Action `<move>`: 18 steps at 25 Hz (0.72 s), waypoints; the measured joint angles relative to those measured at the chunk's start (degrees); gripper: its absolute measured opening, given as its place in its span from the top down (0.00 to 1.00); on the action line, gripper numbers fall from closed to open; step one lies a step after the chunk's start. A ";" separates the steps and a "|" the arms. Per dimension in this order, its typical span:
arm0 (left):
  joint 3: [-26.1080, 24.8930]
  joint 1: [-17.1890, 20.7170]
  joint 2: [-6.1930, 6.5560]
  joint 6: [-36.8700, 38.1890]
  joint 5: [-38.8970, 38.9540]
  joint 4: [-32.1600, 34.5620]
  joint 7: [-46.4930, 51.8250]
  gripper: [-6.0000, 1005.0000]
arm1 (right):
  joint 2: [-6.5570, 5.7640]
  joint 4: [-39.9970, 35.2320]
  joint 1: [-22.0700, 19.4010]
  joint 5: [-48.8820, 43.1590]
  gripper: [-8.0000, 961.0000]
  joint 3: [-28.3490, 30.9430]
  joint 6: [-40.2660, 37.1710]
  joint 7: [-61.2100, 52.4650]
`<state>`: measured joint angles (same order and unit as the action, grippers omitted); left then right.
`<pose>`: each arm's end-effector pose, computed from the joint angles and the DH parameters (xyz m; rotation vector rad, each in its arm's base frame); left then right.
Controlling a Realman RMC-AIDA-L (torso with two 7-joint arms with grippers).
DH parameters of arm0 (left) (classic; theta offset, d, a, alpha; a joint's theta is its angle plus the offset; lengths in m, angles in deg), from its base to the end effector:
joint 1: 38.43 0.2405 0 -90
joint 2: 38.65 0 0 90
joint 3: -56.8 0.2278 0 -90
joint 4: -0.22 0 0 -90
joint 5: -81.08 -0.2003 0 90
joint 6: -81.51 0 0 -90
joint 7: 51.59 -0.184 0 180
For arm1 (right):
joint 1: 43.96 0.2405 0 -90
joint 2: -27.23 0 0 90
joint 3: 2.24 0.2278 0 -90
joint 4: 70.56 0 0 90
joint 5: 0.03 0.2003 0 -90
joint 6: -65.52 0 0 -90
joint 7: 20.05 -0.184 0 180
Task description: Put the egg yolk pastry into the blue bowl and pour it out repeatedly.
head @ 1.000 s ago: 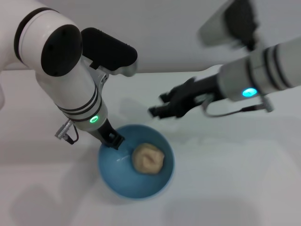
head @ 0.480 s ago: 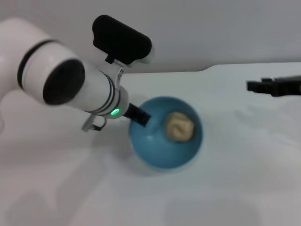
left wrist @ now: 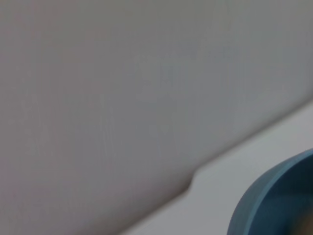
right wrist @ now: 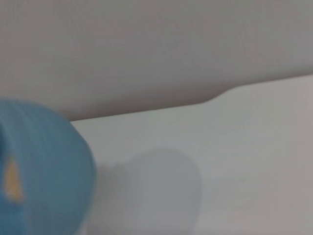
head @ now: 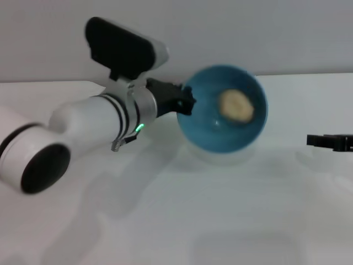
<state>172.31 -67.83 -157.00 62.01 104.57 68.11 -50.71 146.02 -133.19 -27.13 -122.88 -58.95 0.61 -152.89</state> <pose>-0.1166 0.3904 -0.1019 -2.2645 -0.6593 -0.2830 0.2918 0.3481 0.0269 -2.0853 1.3993 0.3355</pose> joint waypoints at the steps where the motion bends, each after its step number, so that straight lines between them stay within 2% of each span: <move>1: 0.22 1.44 0.00 3.47 -0.02 0.03 0.09 1.00 | 0.01 0.91 -0.10 0.00 0.51 -0.13 0.80 0.17; 4: 1.09 5.78 0.00 14.78 0.00 -0.06 0.18 1.00 | 0.03 2.78 -0.22 0.10 0.51 -0.43 3.09 1.48; 6: 2.23 9.10 0.00 24.85 0.00 -0.92 0.03 1.00 | 0.11 3.76 -0.31 0.12 0.52 -0.54 4.17 3.07; 9: 3.97 12.20 -0.03 37.11 0.04 -3.28 0.11 1.00 | 0.14 4.77 -0.35 0.36 0.52 -0.65 4.60 4.15; 13: 7.14 13.09 -0.13 49.18 0.09 -7.96 0.11 1.00 | 0.13 4.83 -0.37 0.46 0.52 -0.67 4.75 4.59; 18: 14.86 11.36 -0.66 76.21 1.03 -20.75 -0.41 1.00 | 0.09 4.82 -0.39 0.50 0.52 -0.60 4.76 4.89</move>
<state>187.18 -56.46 -157.66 138.22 105.60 47.37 -51.13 146.11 -128.37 -27.52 -122.38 -59.55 5.37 -148.00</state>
